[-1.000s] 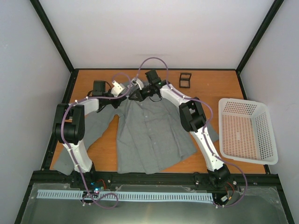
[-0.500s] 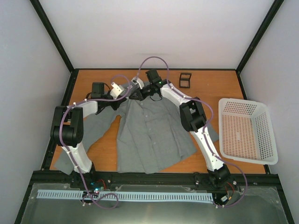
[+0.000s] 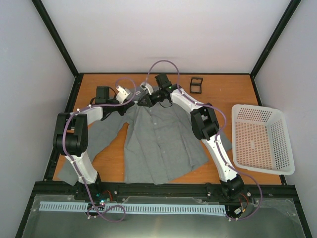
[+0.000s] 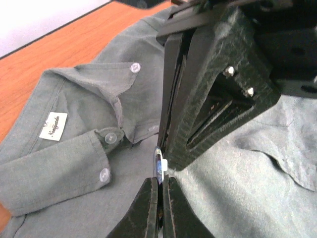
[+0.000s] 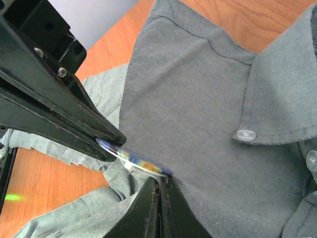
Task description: Pin the brooch onto the clothing
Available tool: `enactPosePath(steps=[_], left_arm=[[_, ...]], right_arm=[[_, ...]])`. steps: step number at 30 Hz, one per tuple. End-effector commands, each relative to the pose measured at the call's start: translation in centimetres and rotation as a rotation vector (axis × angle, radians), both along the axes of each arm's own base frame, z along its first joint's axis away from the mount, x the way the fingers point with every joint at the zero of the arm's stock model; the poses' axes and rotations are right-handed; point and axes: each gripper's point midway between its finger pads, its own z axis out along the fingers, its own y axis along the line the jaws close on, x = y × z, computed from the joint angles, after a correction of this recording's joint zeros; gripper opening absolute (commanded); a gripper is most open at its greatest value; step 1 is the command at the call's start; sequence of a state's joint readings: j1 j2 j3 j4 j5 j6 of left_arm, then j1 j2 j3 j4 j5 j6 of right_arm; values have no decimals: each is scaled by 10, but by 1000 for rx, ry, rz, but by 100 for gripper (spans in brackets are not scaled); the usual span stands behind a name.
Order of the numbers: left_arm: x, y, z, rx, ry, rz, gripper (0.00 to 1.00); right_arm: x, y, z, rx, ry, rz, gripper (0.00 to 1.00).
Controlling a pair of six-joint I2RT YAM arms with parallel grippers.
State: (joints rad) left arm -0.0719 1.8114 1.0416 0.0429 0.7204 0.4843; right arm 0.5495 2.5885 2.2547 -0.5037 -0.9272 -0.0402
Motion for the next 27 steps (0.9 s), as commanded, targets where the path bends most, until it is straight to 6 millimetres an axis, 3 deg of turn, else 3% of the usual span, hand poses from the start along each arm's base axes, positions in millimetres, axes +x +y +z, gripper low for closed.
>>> enactPosePath(steps=[1,11,15,16,20,27], left_arm=[[2,-21,42,-108,-77,-96,1],[-5,-27,41,-166,-17,-128,1],[-4,-27,34,-167,20,-116,1],[-3,-26,33,-166,29,-115,1],[4,-25,30,-176,61,-126,1],[8,-19,30,-201,83,-139,1]], right_arm=[[-1,5,-9,5,-1,8,3],[1,6,-12,8,17,-10,3],[4,-4,-10,9,37,-33,3],[1,-9,-13,8,54,-38,6],[-10,-14,7,80,-15,7,34],[-13,-10,21,166,-7,72,46]])
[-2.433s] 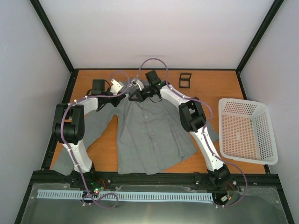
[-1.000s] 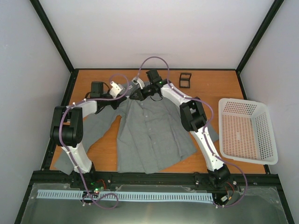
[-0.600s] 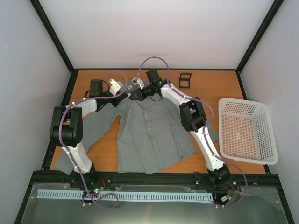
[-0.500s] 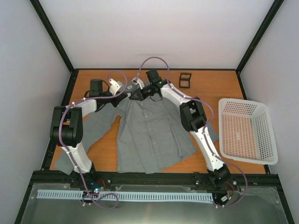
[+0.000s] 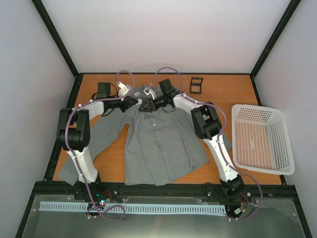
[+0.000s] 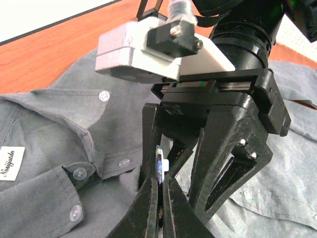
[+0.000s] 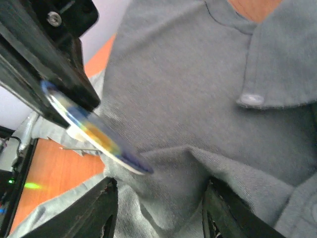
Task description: Pin the brooch onto the clothing
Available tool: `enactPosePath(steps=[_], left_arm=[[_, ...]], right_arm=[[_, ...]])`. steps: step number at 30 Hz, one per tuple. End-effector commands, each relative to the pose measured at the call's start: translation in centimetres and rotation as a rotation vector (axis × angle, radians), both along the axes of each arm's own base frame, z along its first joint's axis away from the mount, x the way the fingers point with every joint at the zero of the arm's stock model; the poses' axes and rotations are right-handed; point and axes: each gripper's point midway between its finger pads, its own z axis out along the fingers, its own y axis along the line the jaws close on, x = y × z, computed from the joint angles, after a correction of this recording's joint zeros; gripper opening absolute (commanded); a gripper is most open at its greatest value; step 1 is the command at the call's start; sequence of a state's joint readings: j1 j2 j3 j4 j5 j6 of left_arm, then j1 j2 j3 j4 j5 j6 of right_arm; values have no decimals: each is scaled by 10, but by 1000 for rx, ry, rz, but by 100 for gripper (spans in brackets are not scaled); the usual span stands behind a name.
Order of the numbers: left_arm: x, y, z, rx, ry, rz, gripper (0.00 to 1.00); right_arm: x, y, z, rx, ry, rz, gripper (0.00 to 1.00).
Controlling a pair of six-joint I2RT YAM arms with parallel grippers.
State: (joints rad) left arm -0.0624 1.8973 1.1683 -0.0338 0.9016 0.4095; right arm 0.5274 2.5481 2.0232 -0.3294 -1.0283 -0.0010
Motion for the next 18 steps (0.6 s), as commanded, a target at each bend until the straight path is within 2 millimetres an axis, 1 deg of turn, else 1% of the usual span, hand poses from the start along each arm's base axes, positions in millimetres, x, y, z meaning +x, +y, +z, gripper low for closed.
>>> enactPosePath(steps=[1,4,6,7,9,13,17,18], left_arm=[[4,1,17,-51,-17,-44,1],[5,5,20,-71,-12,-46,1],[4,5,22,-78,-15,-51,1],[4,5,24,-79,-17,-53,1],[2,4,22,-84,-12,-60,1],[0,4,20,-94,1,-72,1],[-1,5,22,-108,3,-84,1],[-2,5,22,-111,6,-85,1]], right_arm=[[6,4,54,130,-102,33,50],[6,5,62,165,-115,28,56],[8,6,60,164,-110,31,56],[8,7,55,162,-95,35,55],[8,8,58,179,-82,45,53],[11,13,59,207,-46,48,39],[16,16,57,220,-36,45,38],[16,16,56,220,-31,46,36]])
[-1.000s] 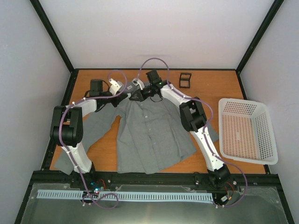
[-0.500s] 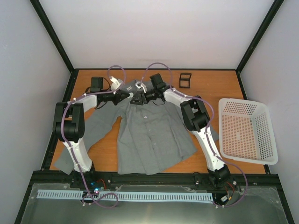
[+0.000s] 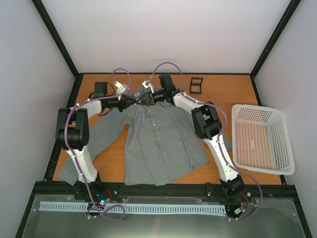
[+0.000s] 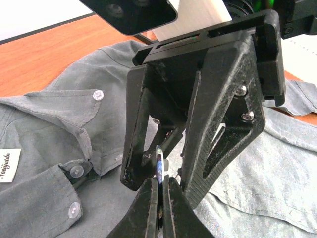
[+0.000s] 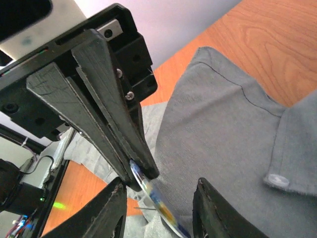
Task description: Pin the brooch onto the clothing
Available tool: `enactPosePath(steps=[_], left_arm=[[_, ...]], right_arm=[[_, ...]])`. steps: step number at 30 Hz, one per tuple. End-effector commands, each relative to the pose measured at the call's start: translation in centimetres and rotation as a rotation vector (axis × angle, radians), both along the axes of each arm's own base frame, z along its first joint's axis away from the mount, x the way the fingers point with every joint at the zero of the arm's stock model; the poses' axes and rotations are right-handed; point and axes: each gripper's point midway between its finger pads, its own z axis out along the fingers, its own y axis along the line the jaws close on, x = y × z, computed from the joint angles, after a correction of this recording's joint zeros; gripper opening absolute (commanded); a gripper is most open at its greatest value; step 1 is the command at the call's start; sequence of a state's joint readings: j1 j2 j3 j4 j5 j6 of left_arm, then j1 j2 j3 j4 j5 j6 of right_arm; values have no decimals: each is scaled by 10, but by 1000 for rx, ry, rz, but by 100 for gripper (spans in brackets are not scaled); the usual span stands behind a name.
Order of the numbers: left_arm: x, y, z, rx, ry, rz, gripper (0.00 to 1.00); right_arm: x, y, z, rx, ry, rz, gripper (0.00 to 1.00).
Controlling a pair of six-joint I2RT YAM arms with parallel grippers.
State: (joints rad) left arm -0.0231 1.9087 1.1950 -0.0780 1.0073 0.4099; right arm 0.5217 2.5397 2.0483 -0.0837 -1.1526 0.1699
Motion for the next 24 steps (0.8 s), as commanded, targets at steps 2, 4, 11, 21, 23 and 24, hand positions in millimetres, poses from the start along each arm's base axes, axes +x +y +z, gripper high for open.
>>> enactPosePath(steps=[2,4,11,21,23,24], left_arm=[[2,-2,14,-43,-27,-46,1],[3,-1,14,-45,-29,-44,1],[7,4,16,-53,-25,-39,1],[5,3,16,-67,-17,-48,0],[5,4,16,-68,-18,-48,1],[6,4,18,-69,-22,-47,1]], right_arm=[[5,3,0,38,22,23,32],[4,3,0,40,19,26,38],[-1,-1,-1,32,2,23,55],[1,2,-12,45,46,36,38],[-1,0,-14,32,38,37,44],[-2,0,-15,29,38,36,45]])
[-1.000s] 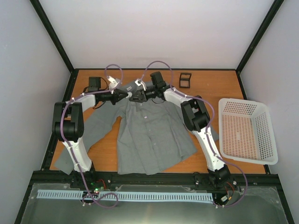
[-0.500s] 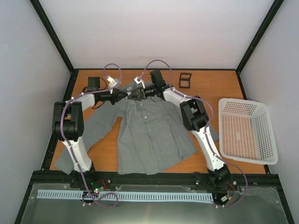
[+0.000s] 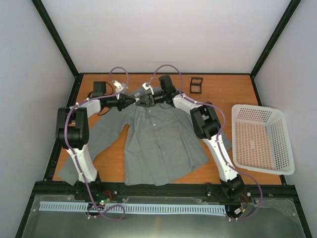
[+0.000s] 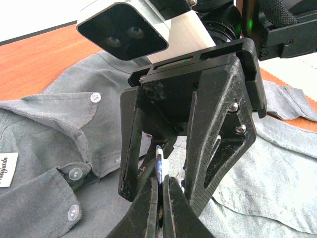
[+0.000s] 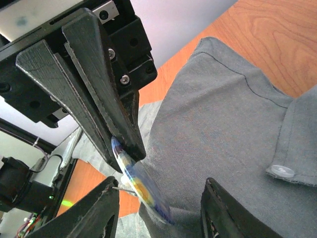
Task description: Pin the brooch onto the clothing
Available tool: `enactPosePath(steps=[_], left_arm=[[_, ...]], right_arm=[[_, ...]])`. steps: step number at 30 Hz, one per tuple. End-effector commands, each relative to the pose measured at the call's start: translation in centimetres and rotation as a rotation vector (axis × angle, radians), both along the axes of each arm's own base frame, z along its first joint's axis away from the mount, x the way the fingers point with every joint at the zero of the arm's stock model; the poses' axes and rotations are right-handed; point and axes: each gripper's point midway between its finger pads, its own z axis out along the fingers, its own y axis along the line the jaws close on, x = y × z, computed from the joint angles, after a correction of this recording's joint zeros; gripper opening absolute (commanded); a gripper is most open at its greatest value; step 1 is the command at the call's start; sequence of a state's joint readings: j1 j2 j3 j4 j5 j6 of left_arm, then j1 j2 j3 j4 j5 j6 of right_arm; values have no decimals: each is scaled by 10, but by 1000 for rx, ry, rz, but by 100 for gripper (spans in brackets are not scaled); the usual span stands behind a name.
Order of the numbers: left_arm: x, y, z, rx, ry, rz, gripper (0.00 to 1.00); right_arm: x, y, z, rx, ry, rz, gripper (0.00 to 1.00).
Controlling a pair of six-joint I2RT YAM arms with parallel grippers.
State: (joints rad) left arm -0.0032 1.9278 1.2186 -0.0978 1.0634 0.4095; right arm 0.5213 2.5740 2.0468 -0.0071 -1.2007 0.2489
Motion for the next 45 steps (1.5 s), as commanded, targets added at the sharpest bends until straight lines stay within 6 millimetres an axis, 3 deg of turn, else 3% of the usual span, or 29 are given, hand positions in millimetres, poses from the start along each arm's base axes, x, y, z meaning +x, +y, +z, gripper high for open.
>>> enactPosePath(steps=[1,12,25,31,38,45], left_arm=[[5,1,15,-30,-39,-28,1],[3,2,13,-40,-27,-31,0],[-6,-2,19,-73,-41,-71,1],[-15,-4,26,-87,-71,-94,1],[-17,-5,24,-82,-68,-100,1],[-14,-5,21,-81,-53,-93,1]], right_arm=[[-1,-3,-8,2,-15,11,45],[-3,-3,-10,14,-10,18,51],[2,-2,-17,27,30,25,33],[8,1,-12,37,48,17,31],[15,4,5,73,72,-2,34],[19,6,-3,48,97,-34,40]])
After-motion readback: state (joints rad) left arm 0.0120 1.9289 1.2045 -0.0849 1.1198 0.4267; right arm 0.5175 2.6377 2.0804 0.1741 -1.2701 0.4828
